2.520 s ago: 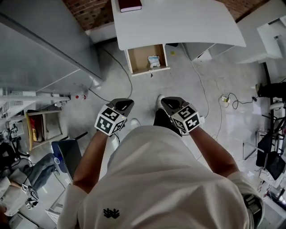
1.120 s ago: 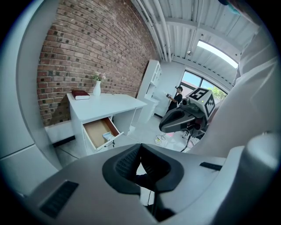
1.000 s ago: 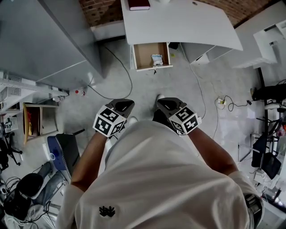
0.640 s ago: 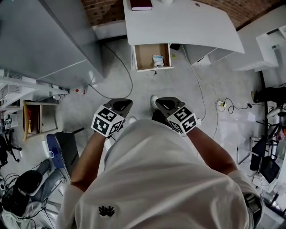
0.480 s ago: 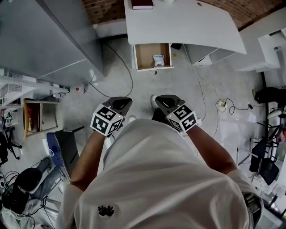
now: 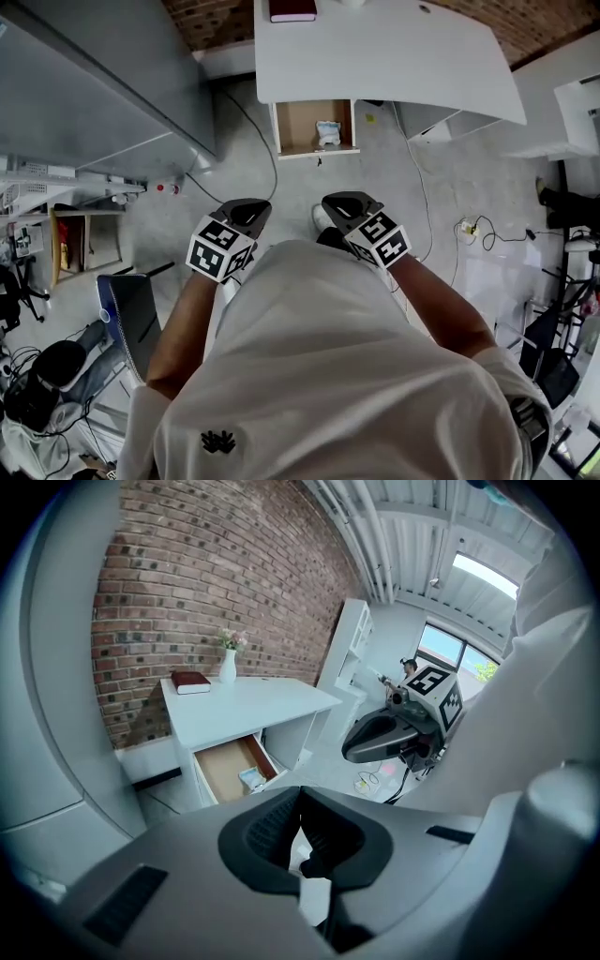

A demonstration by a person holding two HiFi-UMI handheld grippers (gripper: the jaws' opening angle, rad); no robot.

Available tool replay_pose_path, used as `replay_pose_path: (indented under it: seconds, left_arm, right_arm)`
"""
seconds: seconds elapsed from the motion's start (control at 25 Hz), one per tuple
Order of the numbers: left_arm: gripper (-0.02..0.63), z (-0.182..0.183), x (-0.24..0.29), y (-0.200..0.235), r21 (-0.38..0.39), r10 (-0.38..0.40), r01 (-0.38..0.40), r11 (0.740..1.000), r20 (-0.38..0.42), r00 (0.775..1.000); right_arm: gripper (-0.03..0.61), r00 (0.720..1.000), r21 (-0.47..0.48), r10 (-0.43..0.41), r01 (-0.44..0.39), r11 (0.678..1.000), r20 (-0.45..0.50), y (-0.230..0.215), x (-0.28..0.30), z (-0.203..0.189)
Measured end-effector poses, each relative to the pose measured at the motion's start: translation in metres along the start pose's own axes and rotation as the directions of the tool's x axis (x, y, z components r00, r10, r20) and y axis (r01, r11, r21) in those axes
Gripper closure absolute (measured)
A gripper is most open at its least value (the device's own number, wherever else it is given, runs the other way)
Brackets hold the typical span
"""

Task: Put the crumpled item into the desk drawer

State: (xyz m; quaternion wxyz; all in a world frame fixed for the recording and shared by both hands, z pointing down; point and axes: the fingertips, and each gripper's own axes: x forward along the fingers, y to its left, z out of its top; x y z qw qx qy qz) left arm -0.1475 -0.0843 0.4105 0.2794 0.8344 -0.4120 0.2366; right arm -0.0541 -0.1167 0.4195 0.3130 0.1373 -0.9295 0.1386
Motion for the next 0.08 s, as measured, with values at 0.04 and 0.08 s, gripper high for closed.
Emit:
replay_pose_path:
  seconds: [0.04,0.08]
  left_arm:
    - [0.589,0.01,0.01,0.0,0.002,0.002,-0.002,1.0,0.0,1.0]
    - [0.589,0.02,0.019,0.001,0.003,0.003,-0.003,1.0,0.0,1.0]
  right_arm:
    - [0.549,1.0,0.003,0.002,-0.002,1.0,0.0,-0.014,-0.001,0.001]
    - [0.549,1.0,0.006,0.005,-0.005,1.0,0.0,-0.027,-0.003,0.002]
